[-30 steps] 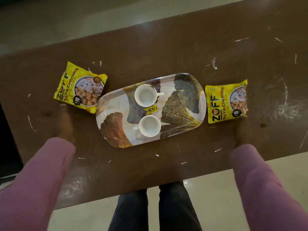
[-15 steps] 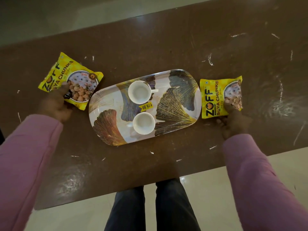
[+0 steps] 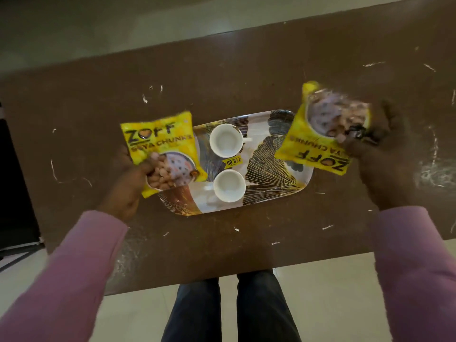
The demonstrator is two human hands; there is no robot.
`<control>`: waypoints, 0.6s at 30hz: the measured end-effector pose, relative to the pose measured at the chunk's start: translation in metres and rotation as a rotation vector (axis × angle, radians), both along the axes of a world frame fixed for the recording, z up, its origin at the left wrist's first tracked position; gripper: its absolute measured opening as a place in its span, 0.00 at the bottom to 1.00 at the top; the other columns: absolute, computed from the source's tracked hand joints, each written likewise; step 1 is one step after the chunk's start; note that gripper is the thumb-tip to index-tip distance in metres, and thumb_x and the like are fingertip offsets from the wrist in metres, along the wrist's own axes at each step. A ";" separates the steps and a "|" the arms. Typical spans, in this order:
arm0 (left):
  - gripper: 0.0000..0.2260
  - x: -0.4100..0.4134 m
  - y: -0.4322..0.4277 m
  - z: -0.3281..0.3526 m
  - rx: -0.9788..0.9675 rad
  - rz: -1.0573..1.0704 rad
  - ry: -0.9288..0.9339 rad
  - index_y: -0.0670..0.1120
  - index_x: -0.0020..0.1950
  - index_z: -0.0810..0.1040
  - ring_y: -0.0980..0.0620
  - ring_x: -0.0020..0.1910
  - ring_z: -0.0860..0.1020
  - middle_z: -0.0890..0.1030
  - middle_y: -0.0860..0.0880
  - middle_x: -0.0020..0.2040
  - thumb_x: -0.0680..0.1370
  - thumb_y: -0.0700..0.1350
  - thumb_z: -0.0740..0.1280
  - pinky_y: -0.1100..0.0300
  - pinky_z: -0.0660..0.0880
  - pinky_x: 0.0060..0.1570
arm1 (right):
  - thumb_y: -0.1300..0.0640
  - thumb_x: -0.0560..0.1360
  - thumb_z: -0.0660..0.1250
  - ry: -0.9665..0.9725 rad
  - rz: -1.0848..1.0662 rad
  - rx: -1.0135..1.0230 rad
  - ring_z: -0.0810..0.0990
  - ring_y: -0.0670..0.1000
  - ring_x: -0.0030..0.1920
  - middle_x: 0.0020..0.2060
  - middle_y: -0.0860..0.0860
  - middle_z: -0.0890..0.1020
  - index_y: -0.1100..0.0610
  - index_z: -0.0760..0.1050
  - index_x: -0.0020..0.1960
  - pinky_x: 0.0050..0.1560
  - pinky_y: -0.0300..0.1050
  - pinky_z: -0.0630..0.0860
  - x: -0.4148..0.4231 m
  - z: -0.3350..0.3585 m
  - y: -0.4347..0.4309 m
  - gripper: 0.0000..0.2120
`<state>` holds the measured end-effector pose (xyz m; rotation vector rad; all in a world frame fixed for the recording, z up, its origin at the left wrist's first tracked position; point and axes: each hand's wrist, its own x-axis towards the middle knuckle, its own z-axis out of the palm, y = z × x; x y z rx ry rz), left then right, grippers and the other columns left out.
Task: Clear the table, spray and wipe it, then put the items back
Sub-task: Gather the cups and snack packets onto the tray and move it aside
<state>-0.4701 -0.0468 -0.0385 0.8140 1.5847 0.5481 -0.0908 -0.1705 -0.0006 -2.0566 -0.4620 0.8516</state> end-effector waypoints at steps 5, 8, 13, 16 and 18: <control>0.16 0.019 -0.038 -0.023 -0.063 -0.122 0.089 0.44 0.66 0.72 0.46 0.54 0.82 0.82 0.45 0.58 0.79 0.39 0.68 0.50 0.81 0.51 | 0.62 0.68 0.74 0.039 0.404 -0.226 0.80 0.52 0.46 0.50 0.55 0.81 0.46 0.63 0.72 0.45 0.47 0.78 -0.030 -0.025 0.025 0.37; 0.19 0.024 -0.042 -0.028 -0.027 -0.161 0.220 0.50 0.67 0.70 0.47 0.57 0.81 0.81 0.50 0.58 0.78 0.41 0.70 0.51 0.81 0.52 | 0.64 0.70 0.70 -0.127 0.481 -0.290 0.77 0.49 0.50 0.55 0.49 0.79 0.45 0.65 0.70 0.46 0.36 0.75 -0.053 -0.040 0.027 0.33; 0.37 0.028 -0.048 -0.019 0.250 -0.265 0.491 0.52 0.78 0.58 0.55 0.67 0.70 0.67 0.48 0.72 0.74 0.40 0.73 0.53 0.69 0.66 | 0.68 0.72 0.64 -0.407 0.413 -0.315 0.75 0.58 0.60 0.61 0.54 0.77 0.46 0.66 0.70 0.55 0.49 0.72 -0.072 -0.041 0.027 0.31; 0.32 0.028 -0.057 -0.014 0.400 -0.430 0.671 0.49 0.77 0.61 0.46 0.73 0.64 0.61 0.43 0.76 0.76 0.43 0.71 0.49 0.66 0.68 | 0.69 0.73 0.63 -0.505 0.484 -0.364 0.74 0.61 0.60 0.61 0.57 0.74 0.50 0.65 0.72 0.56 0.53 0.72 -0.071 -0.037 0.027 0.31; 0.28 0.028 -0.062 -0.016 0.433 -0.600 0.741 0.45 0.77 0.63 0.39 0.78 0.56 0.57 0.41 0.79 0.79 0.44 0.68 0.44 0.59 0.73 | 0.67 0.71 0.64 -0.544 0.543 -0.430 0.71 0.63 0.63 0.66 0.58 0.69 0.51 0.64 0.73 0.60 0.55 0.70 -0.069 -0.036 0.026 0.32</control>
